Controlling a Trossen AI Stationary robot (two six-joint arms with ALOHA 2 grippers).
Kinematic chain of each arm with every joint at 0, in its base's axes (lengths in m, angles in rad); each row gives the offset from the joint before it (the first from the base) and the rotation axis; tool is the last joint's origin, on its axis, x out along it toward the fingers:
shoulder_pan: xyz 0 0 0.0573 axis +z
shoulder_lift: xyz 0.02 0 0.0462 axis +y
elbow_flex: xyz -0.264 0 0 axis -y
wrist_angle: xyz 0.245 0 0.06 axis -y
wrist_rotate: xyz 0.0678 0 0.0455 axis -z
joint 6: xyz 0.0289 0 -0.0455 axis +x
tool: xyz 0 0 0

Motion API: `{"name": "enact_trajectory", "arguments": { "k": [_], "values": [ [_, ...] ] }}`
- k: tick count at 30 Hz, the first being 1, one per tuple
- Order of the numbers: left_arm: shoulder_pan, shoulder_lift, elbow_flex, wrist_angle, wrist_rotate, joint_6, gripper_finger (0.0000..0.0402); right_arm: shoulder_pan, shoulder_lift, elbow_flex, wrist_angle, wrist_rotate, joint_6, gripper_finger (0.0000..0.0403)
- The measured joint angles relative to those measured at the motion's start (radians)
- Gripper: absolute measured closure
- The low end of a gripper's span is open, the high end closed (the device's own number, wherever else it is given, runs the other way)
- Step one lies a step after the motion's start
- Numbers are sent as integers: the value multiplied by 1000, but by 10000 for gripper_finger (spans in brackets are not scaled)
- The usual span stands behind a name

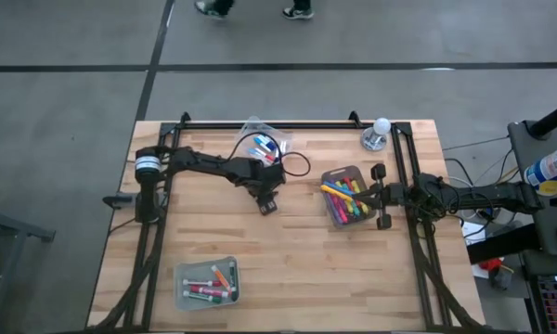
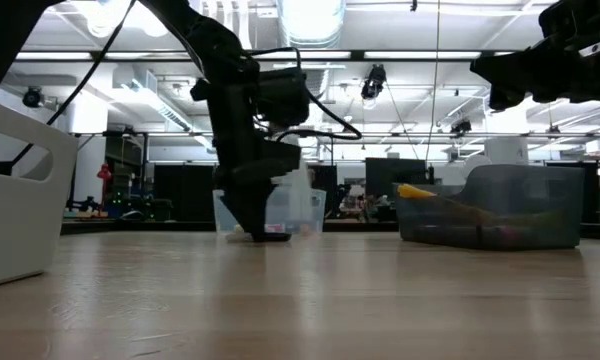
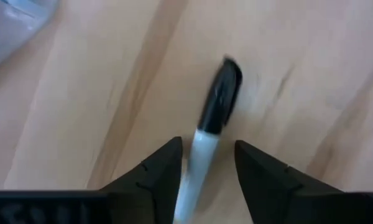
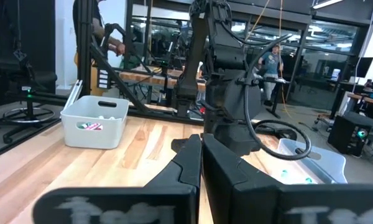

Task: Pick & Place Markers
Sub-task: Put the white and black highlighter pen into the transparent bin

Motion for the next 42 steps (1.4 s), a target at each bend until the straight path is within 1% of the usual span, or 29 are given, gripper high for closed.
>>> {"name": "enact_trajectory", "arguments": {
  "k": [3, 7, 11, 13, 19, 22, 31, 33, 39, 42],
  "values": [
    [0, -8, -1, -40, 2, 77, 260, 0, 0, 0, 0, 0, -1, 394],
    [-1, -9, -1, -50, 4, 170, 310, 0, 0, 0, 0, 0, -2, 394],
    [-2, -9, -1, -45, 6, 213, 366, 0, 0, 0, 0, 0, -2, 394],
    [-2, -10, -1, -47, -1, 243, 383, 0, 0, 0, 0, 0, 0, 394],
    [-2, -12, 7, -52, -2, 304, 374, 0, 0, 0, 0, 0, -1, 394],
    [-2, -19, 23, -87, 1, 319, 375, 0, 0, 0, 0, 0, 0, 394],
    [-2, -94, 112, -171, -22, 357, 379, 0, 0, 0, 0, -1, 0, 394],
    [-2, -114, 144, -197, -64, 371, 379, 0, 0, 0, 0, -1, -2, 394],
    [26, -151, 214, -203, -253, 440, 379, 0, 0, 0, 0, -1, -1, 394],
    [64, -154, 255, -201, -272, 478, 379, 0, 0, 0, 0, -1, -2, 394]
  ]
}}
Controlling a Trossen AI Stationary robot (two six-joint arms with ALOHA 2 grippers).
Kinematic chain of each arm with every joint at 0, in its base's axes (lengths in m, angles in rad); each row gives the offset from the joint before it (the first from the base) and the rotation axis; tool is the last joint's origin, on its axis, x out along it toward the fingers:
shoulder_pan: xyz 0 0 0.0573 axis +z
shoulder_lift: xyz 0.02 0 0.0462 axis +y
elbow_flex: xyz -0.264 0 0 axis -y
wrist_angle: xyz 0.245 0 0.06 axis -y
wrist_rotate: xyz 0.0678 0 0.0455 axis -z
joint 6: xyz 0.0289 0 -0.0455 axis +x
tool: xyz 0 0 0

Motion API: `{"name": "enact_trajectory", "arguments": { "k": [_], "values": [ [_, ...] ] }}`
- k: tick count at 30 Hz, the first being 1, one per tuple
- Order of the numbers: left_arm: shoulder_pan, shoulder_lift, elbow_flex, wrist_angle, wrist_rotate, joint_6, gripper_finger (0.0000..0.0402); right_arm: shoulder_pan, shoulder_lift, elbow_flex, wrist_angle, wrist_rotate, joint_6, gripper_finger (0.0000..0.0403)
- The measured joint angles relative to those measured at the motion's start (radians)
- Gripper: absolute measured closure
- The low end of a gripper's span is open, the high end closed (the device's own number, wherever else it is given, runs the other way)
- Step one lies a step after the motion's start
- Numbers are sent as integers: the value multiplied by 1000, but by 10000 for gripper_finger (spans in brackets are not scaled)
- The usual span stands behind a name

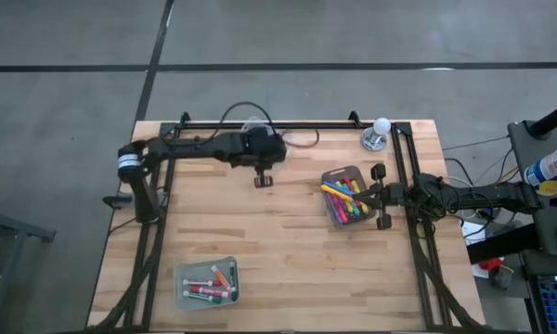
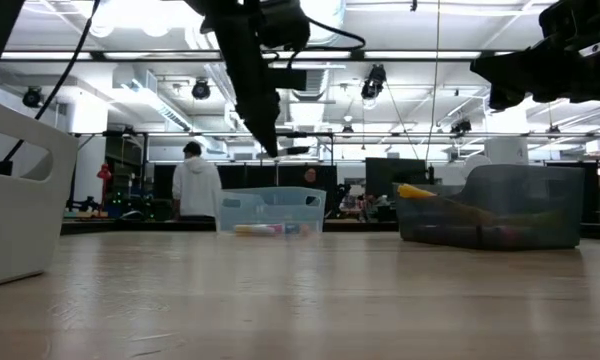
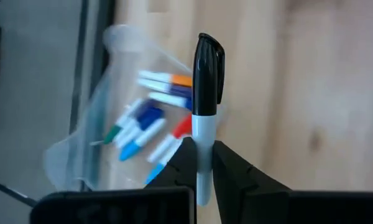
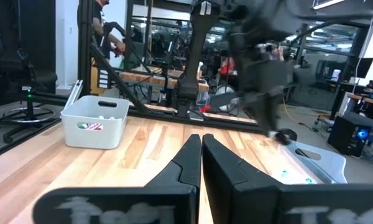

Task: Pick & Place Markers
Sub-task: Put the white and black highlighter pen into the transparent bin

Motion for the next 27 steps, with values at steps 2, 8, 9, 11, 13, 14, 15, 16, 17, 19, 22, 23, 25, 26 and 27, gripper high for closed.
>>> {"name": "enact_trajectory", "arguments": {
  "k": [2, 8, 9, 11, 13, 14, 15, 16, 17, 19, 22, 23, 25, 26, 27],
  "values": [
    [36, 6, 24, 2, 3, 6, 378, 0, 0, 0, 0, 0, 2, 394],
    [172, 10, 41, 25, 77, 6, 376, 0, 0, 0, 0, 0, 2, 394],
    [196, 10, 40, 21, 96, -1, 376, 0, 0, 0, 0, 0, 0, 394],
    [239, 10, 39, 22, 124, -23, 376, 0, 0, 0, 0, 0, 2, 394],
    [275, 10, 35, 28, 163, -50, 375, 0, 0, 0, 0, 0, 1, 394],
    [288, 10, 28, 33, 191, -63, 375, 0, 0, 0, 0, 0, 0, 394],
    [300, 10, 20, 38, 214, -76, 375, 0, 0, 0, 0, 0, 1, 394],
    [308, 10, 9, 41, 234, -84, 375, 0, 0, 0, 0, 0, 2, 394],
    [313, 10, -6, 50, 245, -86, 375, 0, 0, 0, 0, 0, 1, 394],
    [318, 17, -38, 79, 247, -84, 375, 0, 0, 0, 0, 0, 1, 394],
    [320, 37, -72, 92, 248, -71, 375, 0, 1, 0, 0, 0, 0, 394],
    [320, 44, -76, 98, 248, -68, 375, 0, 0, 0, 0, 0, 0, 394],
    [320, 51, -78, 102, 250, -63, 374, 0, 0, 0, 0, 0, 2, 394],
    [320, 55, -78, 106, 249, -63, 374, 0, 0, 0, 0, 0, 0, 394],
    [320, 58, -77, 110, 250, -63, 374, 0, 0, 0, 0, 0, 0, 394]
  ]
}}
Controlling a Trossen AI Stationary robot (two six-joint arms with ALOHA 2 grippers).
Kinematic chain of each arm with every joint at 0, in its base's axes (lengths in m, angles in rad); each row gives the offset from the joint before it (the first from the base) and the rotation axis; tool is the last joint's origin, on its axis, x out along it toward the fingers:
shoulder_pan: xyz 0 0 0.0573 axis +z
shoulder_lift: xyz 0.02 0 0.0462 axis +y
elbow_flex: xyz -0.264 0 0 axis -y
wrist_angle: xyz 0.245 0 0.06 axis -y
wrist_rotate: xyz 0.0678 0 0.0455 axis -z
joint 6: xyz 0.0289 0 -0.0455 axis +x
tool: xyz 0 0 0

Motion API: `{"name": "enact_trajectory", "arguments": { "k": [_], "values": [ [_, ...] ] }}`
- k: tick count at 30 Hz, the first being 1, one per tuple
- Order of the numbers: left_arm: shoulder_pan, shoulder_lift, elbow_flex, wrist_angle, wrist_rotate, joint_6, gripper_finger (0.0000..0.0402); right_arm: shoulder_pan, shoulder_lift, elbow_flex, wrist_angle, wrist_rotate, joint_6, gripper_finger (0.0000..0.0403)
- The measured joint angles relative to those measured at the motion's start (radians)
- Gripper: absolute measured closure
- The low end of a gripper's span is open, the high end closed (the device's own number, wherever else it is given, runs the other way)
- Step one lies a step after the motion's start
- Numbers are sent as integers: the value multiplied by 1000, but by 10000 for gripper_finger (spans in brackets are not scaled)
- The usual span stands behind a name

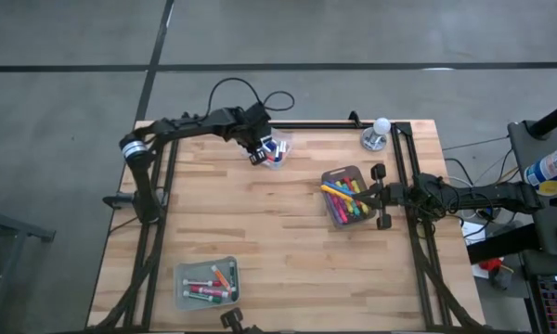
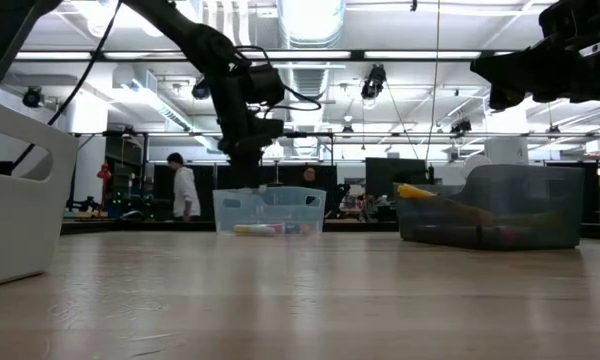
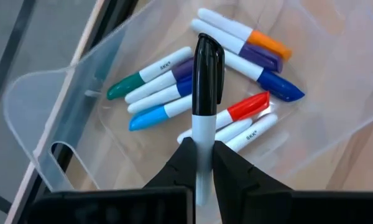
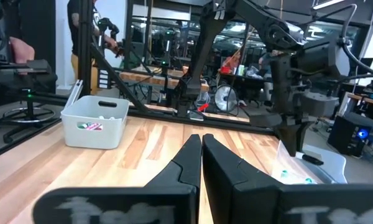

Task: Pick & Place Markers
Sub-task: Put the white and black highlighter pen into the transparent bin, then return to Home Position

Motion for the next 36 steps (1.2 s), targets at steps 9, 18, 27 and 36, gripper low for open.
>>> {"name": "enact_trajectory", "arguments": {
  "k": [9, 18, 27, 36],
  "values": [
    [0, 13, 0, 6, -1, 0, 373, 0, 0, 0, 0, 0, 1, 394],
    [-2, 13, 0, 6, -3, 12, 296, 0, 0, 0, 0, 0, 2, 394],
    [-3, 12, 1, 8, -3, 10, 260, 0, 0, 0, 0, 0, 2, 394],
    [-15, -86, 24, 19, 51, 23, 324, 0, 0, 0, 0, 0, 2, 394]
  ]
}}
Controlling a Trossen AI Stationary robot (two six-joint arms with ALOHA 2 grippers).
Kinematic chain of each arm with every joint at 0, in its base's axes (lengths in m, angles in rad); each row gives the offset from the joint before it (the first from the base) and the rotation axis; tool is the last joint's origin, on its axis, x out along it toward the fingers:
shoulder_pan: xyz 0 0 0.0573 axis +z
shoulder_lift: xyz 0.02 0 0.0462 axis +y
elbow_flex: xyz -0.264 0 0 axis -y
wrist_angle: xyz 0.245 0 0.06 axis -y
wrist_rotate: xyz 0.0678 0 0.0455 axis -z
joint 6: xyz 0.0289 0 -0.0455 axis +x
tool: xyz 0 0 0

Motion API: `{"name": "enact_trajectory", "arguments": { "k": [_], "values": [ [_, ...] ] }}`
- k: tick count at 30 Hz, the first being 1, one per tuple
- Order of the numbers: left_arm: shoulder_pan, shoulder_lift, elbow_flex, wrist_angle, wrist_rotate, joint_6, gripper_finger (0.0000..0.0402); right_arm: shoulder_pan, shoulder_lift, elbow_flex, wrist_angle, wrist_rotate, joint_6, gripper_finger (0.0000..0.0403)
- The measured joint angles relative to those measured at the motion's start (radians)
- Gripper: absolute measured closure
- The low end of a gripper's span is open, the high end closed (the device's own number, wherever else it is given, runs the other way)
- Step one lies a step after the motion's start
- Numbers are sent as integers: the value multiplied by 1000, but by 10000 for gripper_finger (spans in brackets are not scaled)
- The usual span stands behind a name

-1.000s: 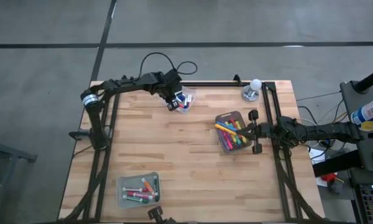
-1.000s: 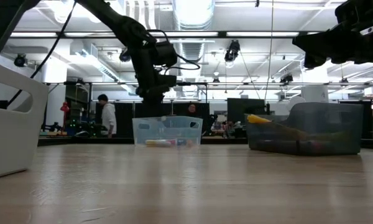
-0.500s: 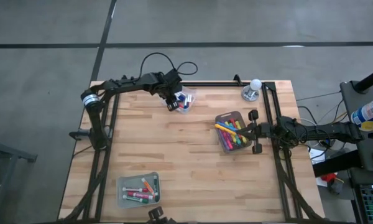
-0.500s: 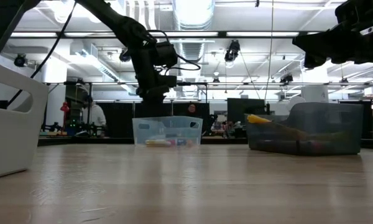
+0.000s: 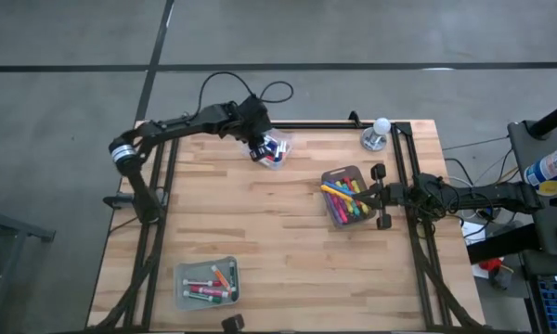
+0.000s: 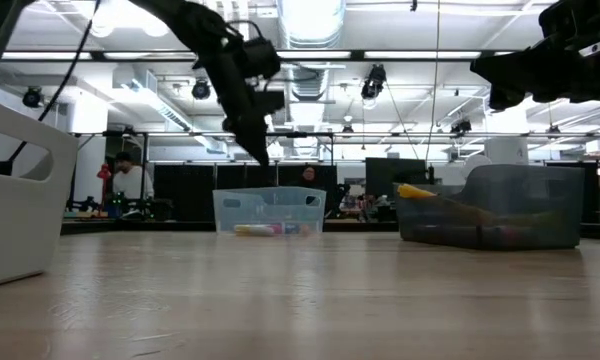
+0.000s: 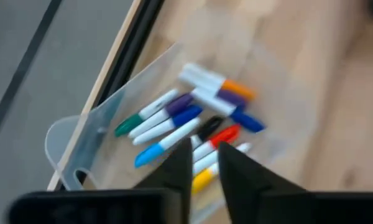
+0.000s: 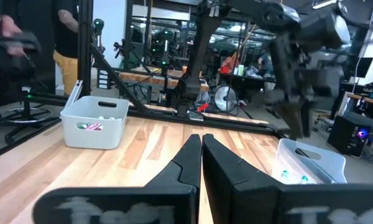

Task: Pick & Place Markers
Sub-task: Return to Home Position

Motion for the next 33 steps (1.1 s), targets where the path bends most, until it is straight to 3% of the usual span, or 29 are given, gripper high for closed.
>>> {"name": "enact_trajectory", "arguments": {
  "k": [4, 8, 12, 16, 22, 33],
  "values": [
    [-22, -102, -44, 38, 85, -1, 391, 0, 0, 0, 0, 0, -1, 394],
    [-63, -251, -192, 216, 199, -13, 398, 0, 0, 0, 0, 0, -2, 394],
    [-119, -436, -415, 461, 222, -34, 400, 0, 0, 0, 0, 0, -2, 394],
    [-190, -602, -605, 607, 294, -90, 400, 0, 0, 0, 0, 0, -2, 394],
    [-298, -837, -827, 687, 308, -123, 400, 0, 0, 0, 0, 0, -1, 394],
    [-368, -1208, -1082, 720, 365, -182, 400, 0, 0, 0, 0, 0, -1, 394]
  ]
}}
